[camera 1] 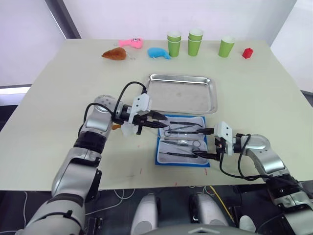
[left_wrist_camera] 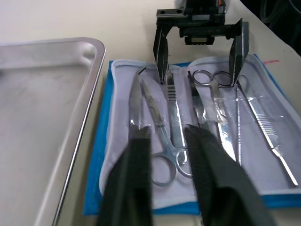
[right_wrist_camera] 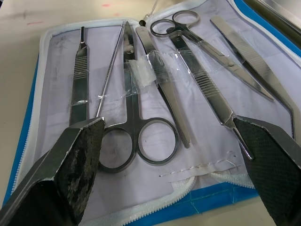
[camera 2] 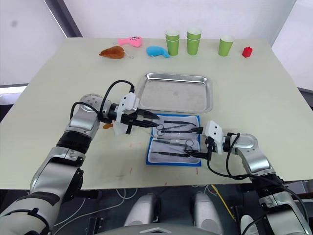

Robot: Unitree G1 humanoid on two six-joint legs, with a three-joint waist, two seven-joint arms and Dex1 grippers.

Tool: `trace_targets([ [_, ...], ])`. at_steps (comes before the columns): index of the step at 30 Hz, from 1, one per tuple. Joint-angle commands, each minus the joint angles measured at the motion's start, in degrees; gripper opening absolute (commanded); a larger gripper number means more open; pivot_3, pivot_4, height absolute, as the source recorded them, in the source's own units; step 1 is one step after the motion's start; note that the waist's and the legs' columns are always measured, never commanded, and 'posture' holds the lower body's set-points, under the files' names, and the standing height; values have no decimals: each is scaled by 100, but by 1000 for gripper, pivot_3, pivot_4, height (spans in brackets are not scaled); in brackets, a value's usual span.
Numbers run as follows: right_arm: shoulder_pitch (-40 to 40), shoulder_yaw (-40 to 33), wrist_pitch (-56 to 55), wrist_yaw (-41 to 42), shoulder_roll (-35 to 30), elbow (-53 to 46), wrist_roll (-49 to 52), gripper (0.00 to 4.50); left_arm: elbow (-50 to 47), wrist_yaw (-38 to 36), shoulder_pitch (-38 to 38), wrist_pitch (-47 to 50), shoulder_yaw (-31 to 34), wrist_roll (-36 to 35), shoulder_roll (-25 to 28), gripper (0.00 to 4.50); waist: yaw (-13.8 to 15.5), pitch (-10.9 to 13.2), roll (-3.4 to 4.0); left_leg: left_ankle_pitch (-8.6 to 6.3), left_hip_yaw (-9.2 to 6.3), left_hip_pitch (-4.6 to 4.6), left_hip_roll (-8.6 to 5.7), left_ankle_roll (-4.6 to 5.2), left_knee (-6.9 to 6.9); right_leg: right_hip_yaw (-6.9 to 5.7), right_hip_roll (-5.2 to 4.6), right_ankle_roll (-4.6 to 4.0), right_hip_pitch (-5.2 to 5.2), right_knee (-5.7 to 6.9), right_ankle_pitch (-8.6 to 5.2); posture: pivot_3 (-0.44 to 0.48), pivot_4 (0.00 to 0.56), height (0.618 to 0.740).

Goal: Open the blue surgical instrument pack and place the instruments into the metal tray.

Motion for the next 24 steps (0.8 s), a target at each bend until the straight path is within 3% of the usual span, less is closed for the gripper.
trace_targets([
  [1,186,142,255,-96,-45,199,-239,4500,548,118,-220,-447,-23,210,-134,1200,-1,0,0,0,0,0,0,0,0,0,0,0,0,0,0,0,150,739],
  [16,247,146,281,-124,-55,158,-238,4500,2273,1033,-660,-1388,85,879,-678,1200,12,-1,-2,0,-10,-3,-1,0,16,-3,2,2,9,4,1,0,150,739],
  [24,251,158,283,-142,-45,146,-246,4500,2359,609,-664,-1400,135,800,-901,1200,10,-2,-2,0,-13,-1,-1,0,18,-3,4,2,16,3,1,0,150,739],
])
